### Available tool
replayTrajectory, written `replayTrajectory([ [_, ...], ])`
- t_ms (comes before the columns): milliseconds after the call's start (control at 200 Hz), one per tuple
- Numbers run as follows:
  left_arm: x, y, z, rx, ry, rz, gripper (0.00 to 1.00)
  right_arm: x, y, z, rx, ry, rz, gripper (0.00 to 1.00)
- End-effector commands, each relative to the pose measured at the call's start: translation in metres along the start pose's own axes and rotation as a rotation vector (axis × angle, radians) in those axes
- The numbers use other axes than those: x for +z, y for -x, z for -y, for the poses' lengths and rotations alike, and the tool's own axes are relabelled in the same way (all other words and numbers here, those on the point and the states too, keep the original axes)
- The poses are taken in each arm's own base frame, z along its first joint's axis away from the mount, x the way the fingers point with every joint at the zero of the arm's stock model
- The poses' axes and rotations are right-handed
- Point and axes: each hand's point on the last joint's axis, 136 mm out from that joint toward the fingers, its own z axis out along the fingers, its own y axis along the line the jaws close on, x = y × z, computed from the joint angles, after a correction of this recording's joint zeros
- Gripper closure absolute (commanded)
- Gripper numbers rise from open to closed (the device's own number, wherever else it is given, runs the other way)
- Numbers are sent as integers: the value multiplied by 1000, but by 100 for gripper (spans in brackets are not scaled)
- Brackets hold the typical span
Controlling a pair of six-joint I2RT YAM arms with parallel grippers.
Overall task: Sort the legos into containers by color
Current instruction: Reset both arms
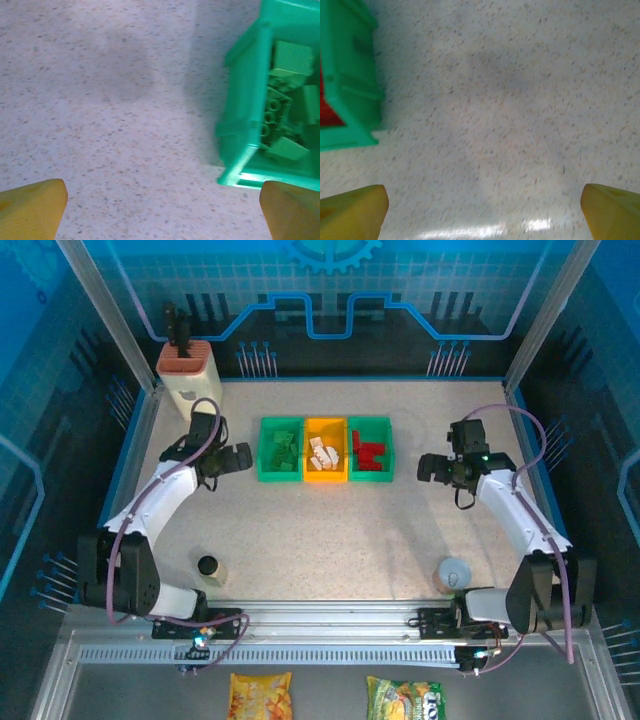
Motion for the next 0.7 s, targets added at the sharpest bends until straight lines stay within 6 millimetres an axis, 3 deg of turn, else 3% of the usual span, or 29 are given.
replayTrajectory([
  [0, 1, 16, -26, -44, 96, 143, 1, 18, 22, 16, -15, -92, 117, 0],
  [75, 10, 11, -39, -55, 152, 167, 1, 27, 32, 17, -31, -105, 185, 0],
  [125, 16, 9, -44, -53, 171, 181, 1, 38, 26, 21, -45, -119, 204, 0],
  [355, 41, 2, -46, 70, 150, 300, 1, 67, 39, 7, -143, -68, 399, 0],
  [580, 35, 9, -22, 119, -33, 519, 1, 63, 52, -9, -189, -34, 587, 0],
  [695, 36, 10, -8, 149, -112, 573, 1, 64, 44, -26, -260, 36, 618, 0],
])
